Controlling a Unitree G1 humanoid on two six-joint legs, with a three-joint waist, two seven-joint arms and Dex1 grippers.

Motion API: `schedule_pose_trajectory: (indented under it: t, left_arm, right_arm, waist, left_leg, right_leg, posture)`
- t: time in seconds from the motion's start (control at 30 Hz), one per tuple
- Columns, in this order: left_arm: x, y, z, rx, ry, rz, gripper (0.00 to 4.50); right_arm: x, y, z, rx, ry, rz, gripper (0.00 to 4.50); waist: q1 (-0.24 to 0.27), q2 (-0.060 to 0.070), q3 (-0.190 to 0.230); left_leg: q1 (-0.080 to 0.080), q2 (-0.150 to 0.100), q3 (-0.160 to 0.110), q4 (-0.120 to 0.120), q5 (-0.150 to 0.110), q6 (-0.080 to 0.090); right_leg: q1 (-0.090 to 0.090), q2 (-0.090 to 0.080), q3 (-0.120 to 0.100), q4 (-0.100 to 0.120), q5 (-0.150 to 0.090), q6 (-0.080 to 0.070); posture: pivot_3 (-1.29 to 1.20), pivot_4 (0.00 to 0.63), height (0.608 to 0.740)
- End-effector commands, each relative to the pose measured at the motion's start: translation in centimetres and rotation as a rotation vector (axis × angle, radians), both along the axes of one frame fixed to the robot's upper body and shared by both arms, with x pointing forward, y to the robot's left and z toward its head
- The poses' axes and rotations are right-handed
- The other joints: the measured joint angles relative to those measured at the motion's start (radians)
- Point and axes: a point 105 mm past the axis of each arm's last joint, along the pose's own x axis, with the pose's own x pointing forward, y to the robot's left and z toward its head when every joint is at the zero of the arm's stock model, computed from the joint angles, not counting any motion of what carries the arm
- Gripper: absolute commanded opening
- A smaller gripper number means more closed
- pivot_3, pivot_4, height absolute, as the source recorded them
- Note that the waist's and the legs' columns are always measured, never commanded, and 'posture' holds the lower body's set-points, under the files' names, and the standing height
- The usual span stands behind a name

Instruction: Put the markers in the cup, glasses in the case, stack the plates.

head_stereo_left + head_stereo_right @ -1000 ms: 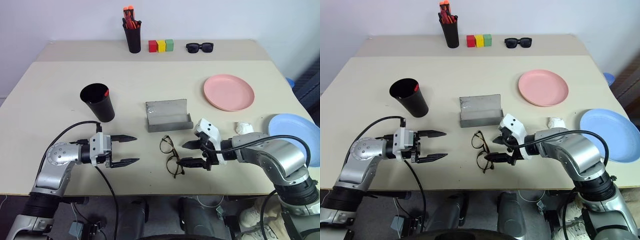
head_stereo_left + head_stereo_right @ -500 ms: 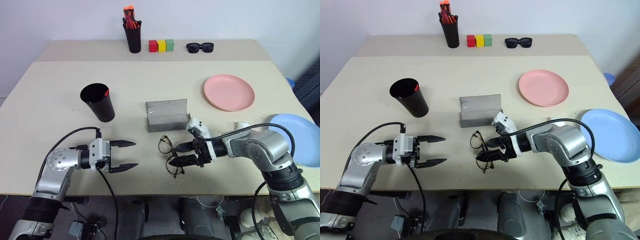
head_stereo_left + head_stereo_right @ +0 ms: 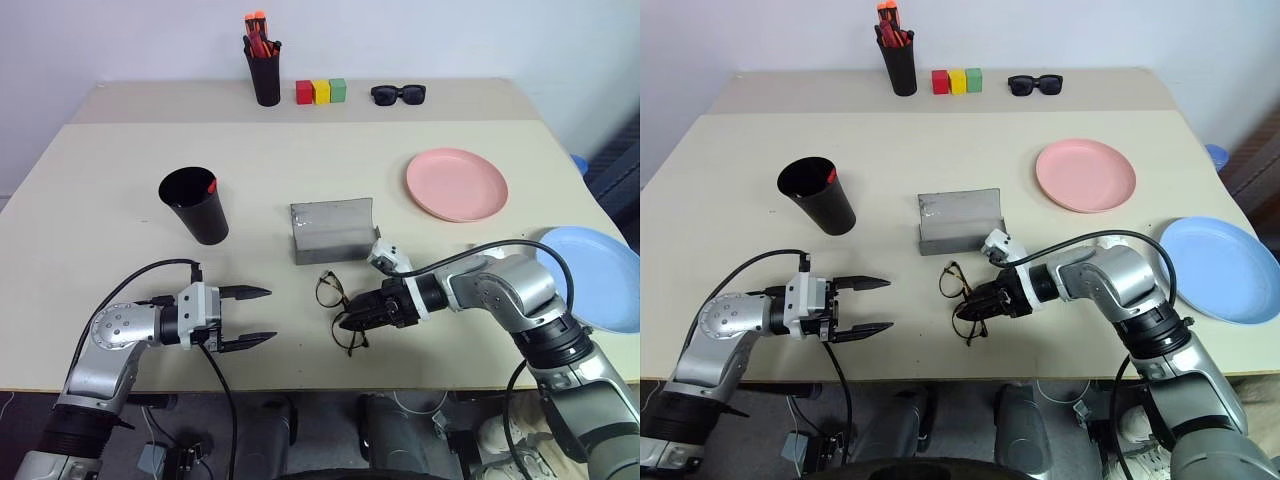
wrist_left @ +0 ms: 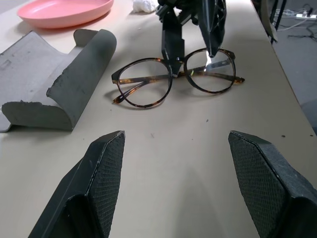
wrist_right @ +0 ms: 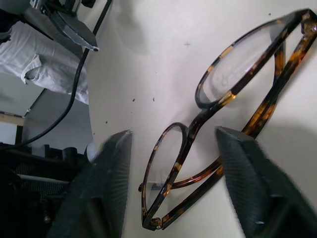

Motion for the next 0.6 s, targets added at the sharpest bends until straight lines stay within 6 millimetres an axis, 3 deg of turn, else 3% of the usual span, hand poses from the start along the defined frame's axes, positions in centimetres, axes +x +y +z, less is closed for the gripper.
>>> schedule_pose_trajectory:
  t: [0.03,0.33,0.43,0.53,0.6]
  left_arm:
    - [-0.14,-0.09,0.73,-0.008,-0.023,-0.001,3.41]
    - [-0.49,-0.17,0.72,-0.012,-0.019,0.008,3.41]
    - [-0.62,-0.2,0.85,-0.013,-0.02,0.014,3.41]
    - [-0.78,-0.4,1.03,-0.015,-0.022,0.018,3.41]
    - [-0.83,-0.49,1.16,-0.016,-0.023,0.023,3.41]
  right_arm:
    - [0.01,0.18,1.02,0.014,-0.007,0.047,2.25]
    - [0.57,0.12,1.13,-0.008,-0.001,0.089,2.25]
    - [0.67,0.25,1.13,-0.01,-0.002,0.099,1.48]
    - [0.73,0.41,1.0,-0.01,-0.001,0.105,0.05]
    - [0.73,0.51,0.94,-0.008,0.001,0.108,0.05]
  waist:
    - [0.0,0.0,0.0]
    - [-0.001,0.0,0.0]
    - [0.0,0.0,0.0]
    - [0.0,0.0,0.0]
    - [0.0,0.0,0.0]
  left_leg:
    - [0.0,0.0,0.0,0.0,0.0,0.0]
    - [0.0,0.0,0.001,0.0,0.0,0.0]
    - [0.0,0.0,0.001,0.0,0.0,0.0]
    - [0.0,0.0,0.001,0.0,0.0,0.0]
    - [0.0,0.0,0.001,0.0,0.0,0.0]
  right_leg:
    - [0.0,0.0,0.0,0.0,0.0,0.0]
    - [0.0,0.0,0.0,0.0,0.0,0.0]
    - [0.0,0.0,0.0,0.0,0.0,0.0]
    - [0.0,0.0,0.0,0.0,0.0,0.0]
    - [0.0,0.0,0.0,0.0,0.0,0.0]
  posture:
    - [0.0,0.15,0.74]
    - [0.0,0.15,0.74]
    - [0.0,0.15,0.74]
    - [0.0,0.15,0.74]
    - [0.0,0.15,0.74]
